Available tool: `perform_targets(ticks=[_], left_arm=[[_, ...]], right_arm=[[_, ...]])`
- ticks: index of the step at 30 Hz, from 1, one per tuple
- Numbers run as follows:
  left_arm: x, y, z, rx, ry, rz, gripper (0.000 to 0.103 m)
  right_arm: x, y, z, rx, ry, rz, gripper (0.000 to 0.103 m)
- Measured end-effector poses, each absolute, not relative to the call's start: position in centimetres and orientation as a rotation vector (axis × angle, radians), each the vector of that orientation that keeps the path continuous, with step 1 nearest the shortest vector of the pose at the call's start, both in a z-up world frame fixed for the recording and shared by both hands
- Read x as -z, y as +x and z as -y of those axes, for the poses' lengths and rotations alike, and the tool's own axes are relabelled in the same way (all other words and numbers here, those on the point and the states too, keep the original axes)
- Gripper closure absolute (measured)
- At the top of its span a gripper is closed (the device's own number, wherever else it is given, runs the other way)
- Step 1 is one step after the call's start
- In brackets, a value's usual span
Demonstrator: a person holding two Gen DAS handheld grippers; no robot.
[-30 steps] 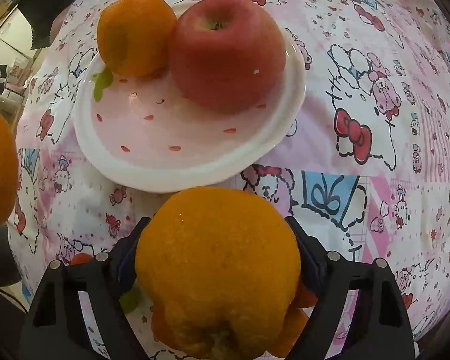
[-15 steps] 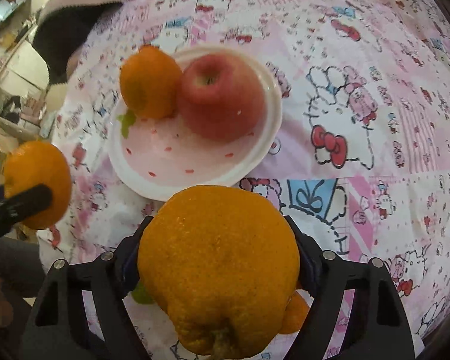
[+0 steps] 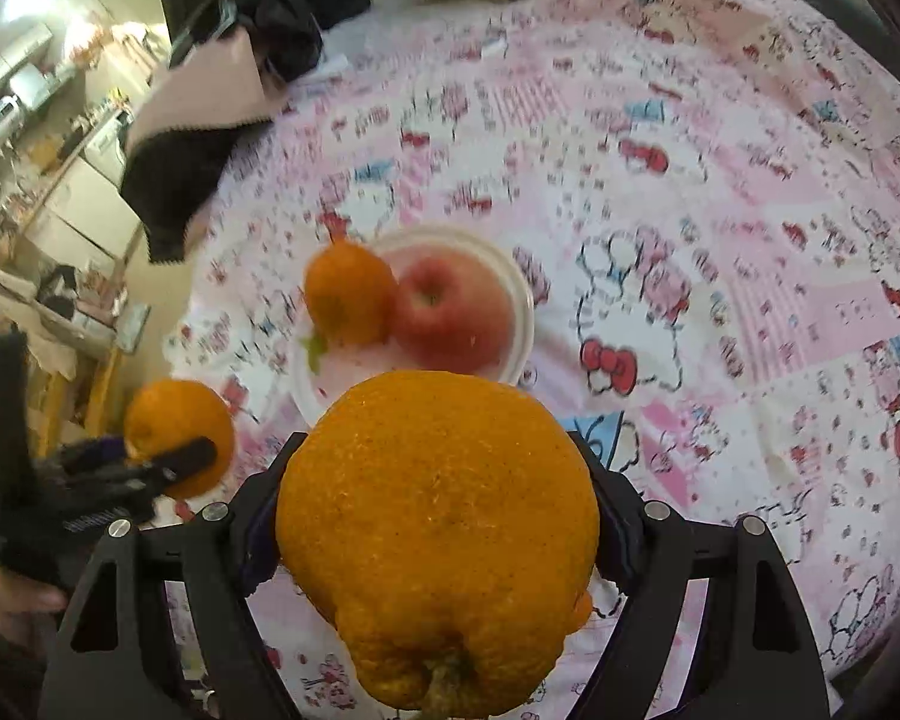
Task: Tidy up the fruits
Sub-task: 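Set the large orange on the plate with the left tool while the right tool holds the dekopon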
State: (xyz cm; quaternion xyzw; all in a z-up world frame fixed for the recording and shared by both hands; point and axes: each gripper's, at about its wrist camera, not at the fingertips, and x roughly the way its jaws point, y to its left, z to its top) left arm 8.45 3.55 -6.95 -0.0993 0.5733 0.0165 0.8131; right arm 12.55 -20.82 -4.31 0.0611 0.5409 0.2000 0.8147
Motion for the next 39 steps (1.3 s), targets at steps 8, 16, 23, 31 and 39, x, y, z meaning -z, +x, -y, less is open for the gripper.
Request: perform_targets(ticks=[8,16,23,31,39], left_arm=[[6.1,8.7,-2.8,-0.018,-0.209,-1.201,0.026],[5.4,9.6,-1.3,-0.003,-0.200,-1.204,0.026],[6.2,11.9,1.0,-0.003,-0.192,-1.209,0.026],[8.3,14.3,3.3,-0.033,-0.182,-1.242,0.026],[11.3,16.8,5.5,-0.045,-0.187,-1.285,0.026]], right_arm=[[1.0,13.5,22.2,-0.441,0.070,-1.098,0.020],[3.4,14.5,24.4,-0.416,0.212,-1.139,0.020],[3.0,15.3,25.4,-0.398,0.232,-1.125,0.020],[2.3,16.0,27.0,-0.385,0.294,-1.111,0.020],[2.6,16.5,28.2,-0.370,0.329,-1.120,0.020]])
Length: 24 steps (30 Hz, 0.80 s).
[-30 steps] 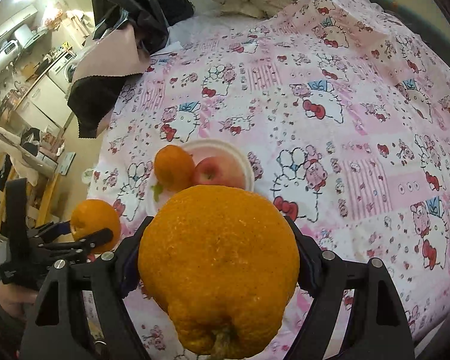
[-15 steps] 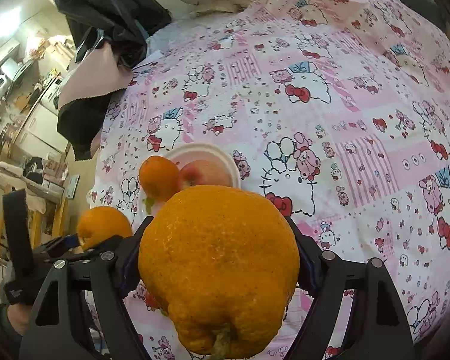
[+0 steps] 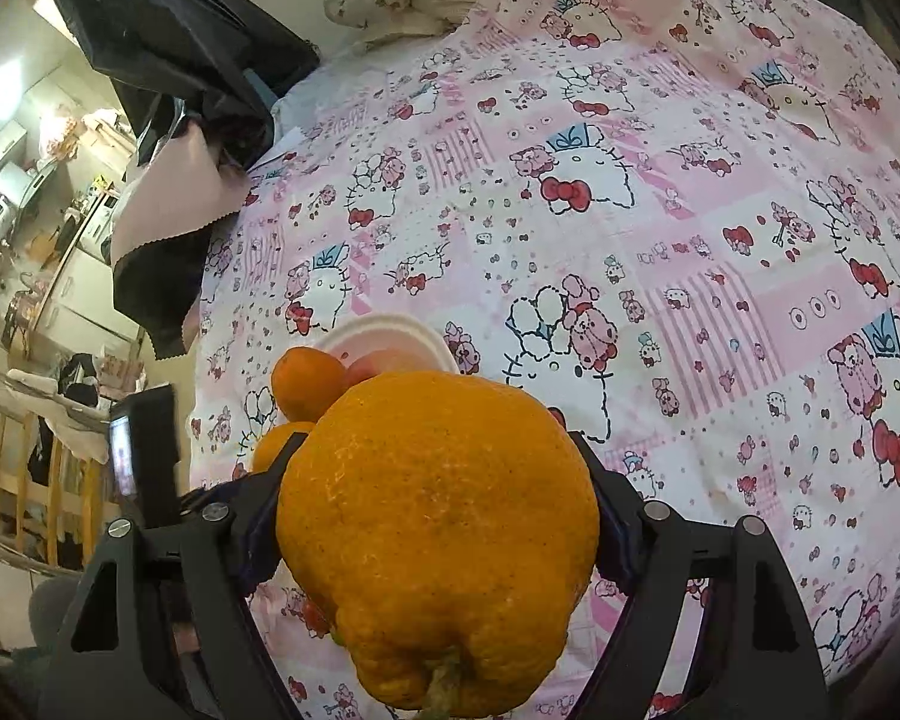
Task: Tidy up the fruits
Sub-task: 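Set the large orange on the plate with the left tool while the right tool holds the dekopon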
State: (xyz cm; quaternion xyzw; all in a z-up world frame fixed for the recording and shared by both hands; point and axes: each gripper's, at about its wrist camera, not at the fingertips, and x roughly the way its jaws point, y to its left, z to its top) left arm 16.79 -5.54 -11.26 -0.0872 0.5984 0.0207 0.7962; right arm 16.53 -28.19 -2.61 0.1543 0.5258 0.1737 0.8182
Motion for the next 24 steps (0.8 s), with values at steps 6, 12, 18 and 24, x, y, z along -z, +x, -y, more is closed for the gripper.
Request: perform_targets(ticks=[6,12,18,24], left_arm=[[12.2,17.1,5.6,-0.067,-0.191,-1.280,0.026],[13.2,17.4,4.8,-0.065,-0.235,-1.309,0.025],[13.1,17.3,4.4,-0.013,-0.252,-1.318,0.022],[9.1,16.0,3.7,0.062,-0.193,-1.258,0.017]], right_arm=[[2.9,16.7,28.4,-0.360,0.328,-1.129,0.020],[3.8,16.8,27.9,-0.344,0.305,-1.156,0.020],[4.6,16.7,27.2,-0.330,0.270,-1.172,0.020],[3.8,17.3,25.8,-0.365,0.248,-1.164,0.020]])
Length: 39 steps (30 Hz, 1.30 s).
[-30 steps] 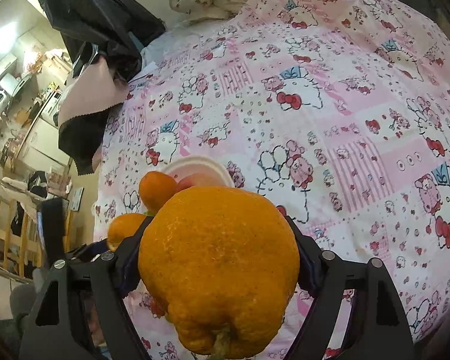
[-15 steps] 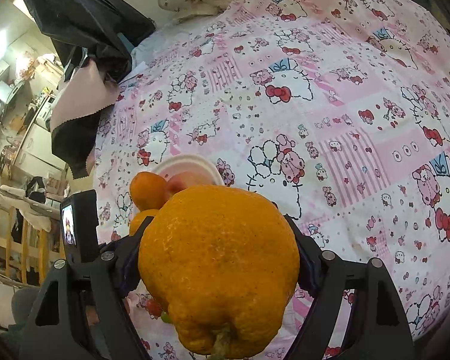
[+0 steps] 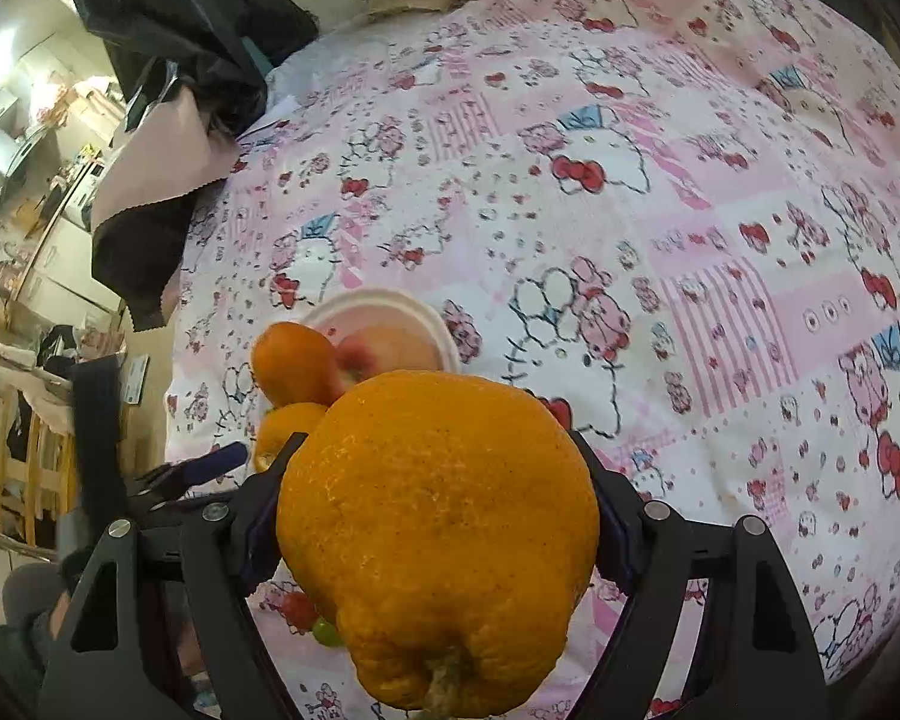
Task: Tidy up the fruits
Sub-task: 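Set the large orange on the plate with the left tool while the right tool holds the dekopon, then place the dekopon on the plate beside the apple and open the right tool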
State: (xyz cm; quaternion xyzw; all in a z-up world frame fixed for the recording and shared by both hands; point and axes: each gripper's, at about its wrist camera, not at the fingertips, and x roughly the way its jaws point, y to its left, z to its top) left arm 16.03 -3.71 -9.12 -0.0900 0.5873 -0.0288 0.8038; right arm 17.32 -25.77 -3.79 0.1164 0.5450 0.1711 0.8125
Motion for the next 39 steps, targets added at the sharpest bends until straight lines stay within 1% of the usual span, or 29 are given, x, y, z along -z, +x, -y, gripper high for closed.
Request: perform_targets(ticks=[4,7,13,22,28,31,39], left_arm=[[5.8,15.0,2.3,0.076,-0.148,-1.223,0.017],[4.5,14.2,0.6,0.073,-0.142,-1.210,0.017],[5.0,13.5,-2.3,0.021,-0.183,-1.196,0.017],[5.3,14.2,-4.9,-0.040,-0.246,-1.202,0.017],[4.8,14.8,-6.2,-0.053,-0.316,-1.207,0.017],[4.7,14.9,-6.1,-0.044,-0.336,-1.212,0.017],[4.0,14.7,-5.8,-0.048,-0.309,-1.182,0.017]], right_arm=[[3.0,19.2,24.1,-0.390,0.234,-1.161,0.020],[2.6,21.1,22.2,-0.399,0.193,-1.152,0.020],[3.8,26.1,17.1,-0.429,0.140,-1.162,0.020],[9.2,30.8,10.6,-0.418,0.045,-1.224,0.020],[12.3,31.7,9.7,-0.368,-0.016,-1.259,0.020],[12.7,31.8,9.4,-0.365,-0.036,-1.245,0.019],[14.0,32.7,9.4,-0.334,0.007,-1.280,0.018]])
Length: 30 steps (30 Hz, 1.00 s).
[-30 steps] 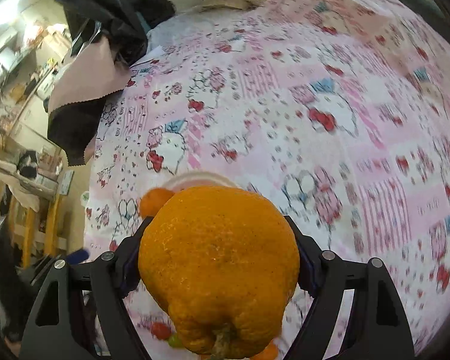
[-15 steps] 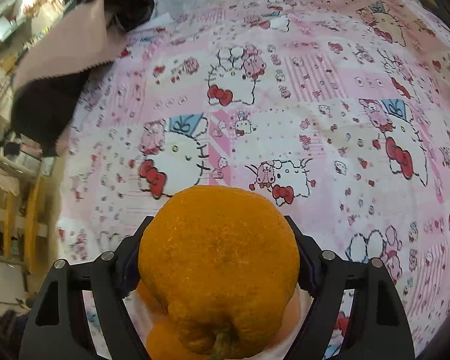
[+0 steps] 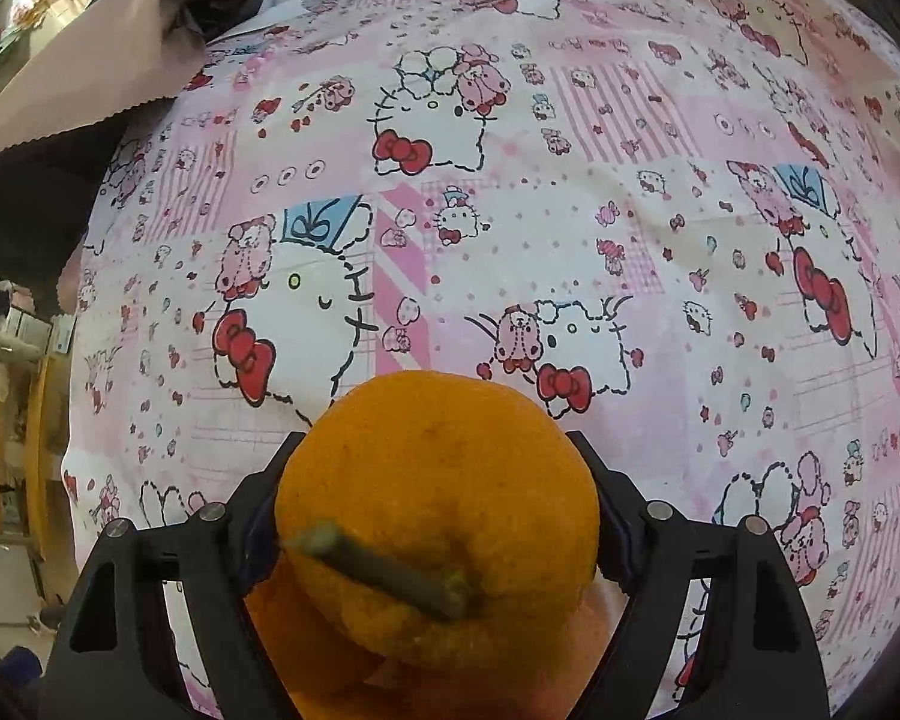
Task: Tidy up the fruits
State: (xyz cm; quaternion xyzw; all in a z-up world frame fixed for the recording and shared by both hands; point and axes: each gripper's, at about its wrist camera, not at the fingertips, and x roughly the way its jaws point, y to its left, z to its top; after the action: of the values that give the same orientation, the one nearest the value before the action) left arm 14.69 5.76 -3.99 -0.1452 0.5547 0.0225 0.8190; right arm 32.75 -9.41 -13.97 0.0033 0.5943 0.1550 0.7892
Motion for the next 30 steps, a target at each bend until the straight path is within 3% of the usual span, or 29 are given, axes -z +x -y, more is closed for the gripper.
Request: perform_targets(ticks=[7,14,23,30], left_arm=[[4.3,14.7,-6.1,-0.061,-0.307,-1.180,0.017],[3.9,14.5,-5.7,-0.058,-0.285,-1.157,0.017],[3.6,13.6,-5.3,-0.057,-0.278,-1.138,0.017],[3.6,12.4,-4.0,-0.036,-0.237,-1.131,0.017]], right_arm=[[13.4,32.6,9.8,-0.372,0.017,-1.299,0.016],[9.3,31.0,12.1,-0.385,0.051,-1.244,0.011],[2.7,24.3,17.2,-0.389,0.116,-1.165,0.011],[1.0,19.2,20.0,-0.388,0.143,-1.159,0.011]])
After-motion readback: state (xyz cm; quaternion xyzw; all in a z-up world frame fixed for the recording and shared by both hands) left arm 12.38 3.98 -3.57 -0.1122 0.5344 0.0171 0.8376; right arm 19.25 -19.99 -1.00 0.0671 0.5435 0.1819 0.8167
